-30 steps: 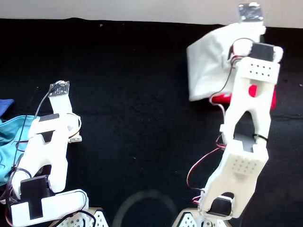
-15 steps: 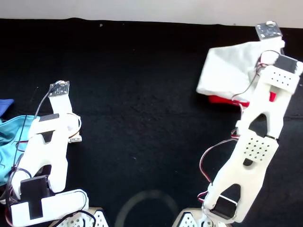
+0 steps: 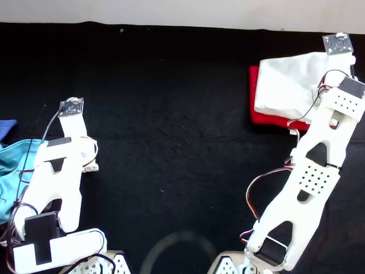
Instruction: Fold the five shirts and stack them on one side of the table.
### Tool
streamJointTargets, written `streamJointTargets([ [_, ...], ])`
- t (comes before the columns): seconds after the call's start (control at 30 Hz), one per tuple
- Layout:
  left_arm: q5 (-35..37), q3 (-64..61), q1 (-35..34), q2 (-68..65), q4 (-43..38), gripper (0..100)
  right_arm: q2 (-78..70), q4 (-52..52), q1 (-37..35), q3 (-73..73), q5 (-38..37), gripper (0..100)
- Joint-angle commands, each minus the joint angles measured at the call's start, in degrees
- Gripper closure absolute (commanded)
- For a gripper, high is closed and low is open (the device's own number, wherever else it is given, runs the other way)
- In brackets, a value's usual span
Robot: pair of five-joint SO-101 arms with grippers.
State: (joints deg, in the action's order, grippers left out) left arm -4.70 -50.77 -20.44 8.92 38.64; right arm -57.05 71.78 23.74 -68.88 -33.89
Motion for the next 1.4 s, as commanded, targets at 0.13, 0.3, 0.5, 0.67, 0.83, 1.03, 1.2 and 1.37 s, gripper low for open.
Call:
streamJointTargets([
  [0.13,-0.18,0.04,0.57,-0.04,-1.32,99,1.89,-0.84,0.4,-8.66,5.01,72.7],
  [0.3,-0.18,0.04,0.57,-0.04,-1.32,99,3.91,3.56,-0.57,-13.05,12.66,72.6],
  [0.5,-0.18,0.04,0.57,-0.04,-1.32,99,7.43,15.34,-3.21,-19.82,14.86,72.6],
  [0.67,-0.18,0.04,0.57,-0.04,-1.14,99,8.57,22.46,-3.65,-23.08,14.86,72.7],
  [0.83,-0.18,3.82,-0.66,2.51,5.71,99,11.21,29.23,-3.74,-25.63,14.86,72.7],
  [1.03,-0.53,17.89,-6.29,13.23,25.49,99,19.47,29.41,-3.3,-21.14,14.86,72.7],
  [1.2,-5.1,26.42,-16.75,17.71,35.08,99,34.51,29.49,-4.7,-5.41,14.86,72.7],
  [1.37,-11.96,28.26,-28.62,17.63,36.13,99,54.81,29.41,-7.43,21.14,14.68,72.7],
])
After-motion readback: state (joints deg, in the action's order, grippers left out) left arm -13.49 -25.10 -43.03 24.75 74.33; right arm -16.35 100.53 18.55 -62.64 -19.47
